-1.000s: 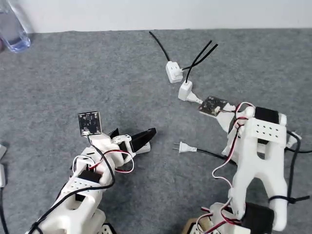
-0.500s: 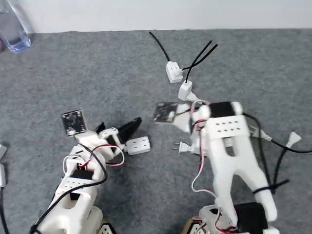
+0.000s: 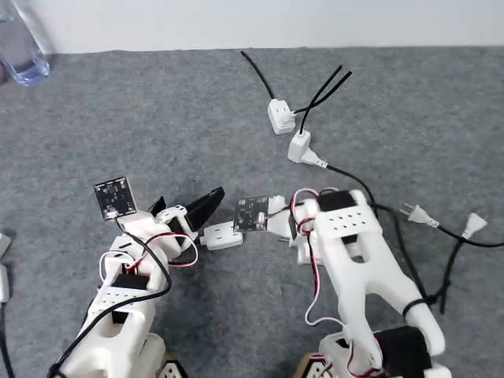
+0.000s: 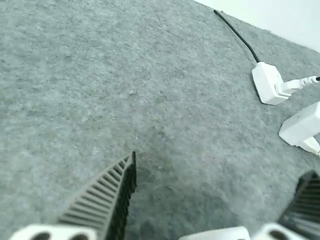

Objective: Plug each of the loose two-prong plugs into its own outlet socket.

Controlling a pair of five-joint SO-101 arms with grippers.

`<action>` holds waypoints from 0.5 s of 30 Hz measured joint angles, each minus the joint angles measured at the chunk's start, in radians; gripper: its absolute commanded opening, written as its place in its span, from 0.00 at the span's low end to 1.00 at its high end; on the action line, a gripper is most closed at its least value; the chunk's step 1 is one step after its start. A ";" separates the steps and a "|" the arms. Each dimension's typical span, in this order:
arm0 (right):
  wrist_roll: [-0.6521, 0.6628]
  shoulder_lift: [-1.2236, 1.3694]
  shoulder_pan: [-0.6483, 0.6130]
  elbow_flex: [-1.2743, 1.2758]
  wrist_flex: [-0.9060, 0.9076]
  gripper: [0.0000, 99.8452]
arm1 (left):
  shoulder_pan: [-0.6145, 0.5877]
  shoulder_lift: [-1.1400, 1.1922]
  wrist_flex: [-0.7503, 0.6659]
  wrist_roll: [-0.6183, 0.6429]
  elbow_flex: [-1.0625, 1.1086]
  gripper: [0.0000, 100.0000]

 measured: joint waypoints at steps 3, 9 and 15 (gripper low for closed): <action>0.000 0.000 0.000 0.034 -0.054 0.32 | 0.002 0.000 0.000 0.000 0.000 0.46; 0.000 0.044 0.000 0.040 -0.103 0.32 | 0.002 0.000 0.000 0.000 0.000 0.46; 0.000 0.244 0.002 -0.029 -0.137 0.32 | 0.002 0.000 0.000 0.000 0.000 0.46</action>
